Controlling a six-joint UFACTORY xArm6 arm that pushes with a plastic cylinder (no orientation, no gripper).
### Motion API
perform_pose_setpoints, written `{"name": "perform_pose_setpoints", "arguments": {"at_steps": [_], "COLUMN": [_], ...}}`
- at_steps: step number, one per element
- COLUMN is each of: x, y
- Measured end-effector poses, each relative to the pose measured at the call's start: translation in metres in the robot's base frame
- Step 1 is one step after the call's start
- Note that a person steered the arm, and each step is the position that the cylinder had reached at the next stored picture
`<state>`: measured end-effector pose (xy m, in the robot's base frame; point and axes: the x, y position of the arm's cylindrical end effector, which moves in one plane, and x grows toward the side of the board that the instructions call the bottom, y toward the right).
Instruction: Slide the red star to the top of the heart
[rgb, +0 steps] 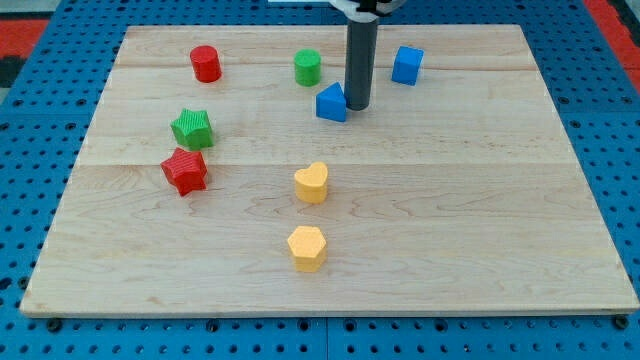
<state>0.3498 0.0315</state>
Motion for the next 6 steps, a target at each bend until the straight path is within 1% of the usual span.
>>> {"name": "perform_pose_setpoints", "arguments": {"at_steps": [1, 2, 3, 4, 5, 6], "x": [0.0, 0.003, 0.06, 0.099, 0.172, 0.179], "y": [-0.041, -0.011, -0.04, -0.084, -0.13, -0.18]}}
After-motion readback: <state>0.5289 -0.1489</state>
